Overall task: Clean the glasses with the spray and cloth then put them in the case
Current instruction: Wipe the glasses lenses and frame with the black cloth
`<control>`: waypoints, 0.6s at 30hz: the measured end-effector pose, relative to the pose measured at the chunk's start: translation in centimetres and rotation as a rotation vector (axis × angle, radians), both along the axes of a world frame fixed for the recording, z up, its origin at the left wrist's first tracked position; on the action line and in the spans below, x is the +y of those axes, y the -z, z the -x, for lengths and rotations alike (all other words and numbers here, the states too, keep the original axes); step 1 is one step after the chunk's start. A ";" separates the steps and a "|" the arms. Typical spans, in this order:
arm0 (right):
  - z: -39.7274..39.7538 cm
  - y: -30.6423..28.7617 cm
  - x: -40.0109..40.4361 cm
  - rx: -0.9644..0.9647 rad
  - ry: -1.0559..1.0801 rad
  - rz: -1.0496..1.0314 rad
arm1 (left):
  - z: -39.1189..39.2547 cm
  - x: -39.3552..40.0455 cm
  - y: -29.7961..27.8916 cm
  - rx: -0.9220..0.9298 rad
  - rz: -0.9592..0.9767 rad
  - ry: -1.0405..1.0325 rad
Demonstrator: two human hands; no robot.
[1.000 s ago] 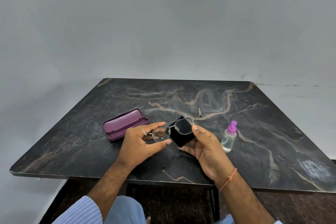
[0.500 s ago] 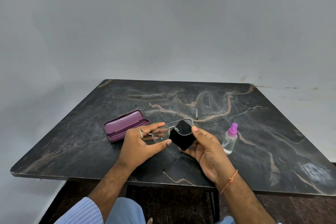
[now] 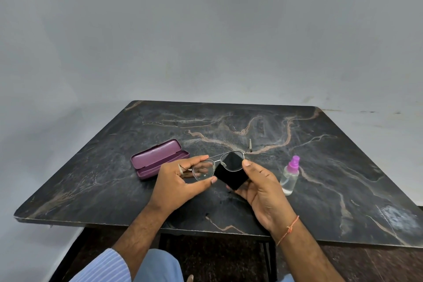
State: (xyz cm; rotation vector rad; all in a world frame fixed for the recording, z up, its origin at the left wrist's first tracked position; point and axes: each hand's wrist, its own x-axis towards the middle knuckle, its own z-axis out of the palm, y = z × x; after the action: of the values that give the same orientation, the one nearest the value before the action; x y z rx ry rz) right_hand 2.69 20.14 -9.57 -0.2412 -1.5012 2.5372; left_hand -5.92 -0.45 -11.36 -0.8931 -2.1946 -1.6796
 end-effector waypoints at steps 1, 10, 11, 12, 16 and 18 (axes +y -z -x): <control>0.0 0.0 -0.1 0.012 0.025 0.009 | 0.0 0.0 0.0 -0.002 -0.007 -0.004; 0.1 0.3 0.2 -0.005 0.021 0.024 | 0.0 -0.1 -0.1 -0.013 0.030 0.016; 0.1 0.3 0.2 -0.012 -0.002 0.020 | 0.0 -0.1 -0.2 -0.012 0.028 0.017; 0.0 0.2 0.2 -0.017 -0.019 0.012 | -0.1 -0.1 -0.2 -0.010 0.023 0.015; 0.2 0.3 -0.1 -0.006 0.035 0.023 | -0.1 -0.1 -0.1 0.014 0.013 -0.011; 0.3 0.5 -0.1 0.011 0.083 0.045 | 0.0 -0.1 -0.1 0.028 0.021 -0.016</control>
State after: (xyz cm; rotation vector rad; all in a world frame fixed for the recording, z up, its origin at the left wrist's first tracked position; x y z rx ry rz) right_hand 2.35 20.04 -10.07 -0.2900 -1.4008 2.5052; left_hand -5.88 -0.57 -11.25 -0.8958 -2.1990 -1.6298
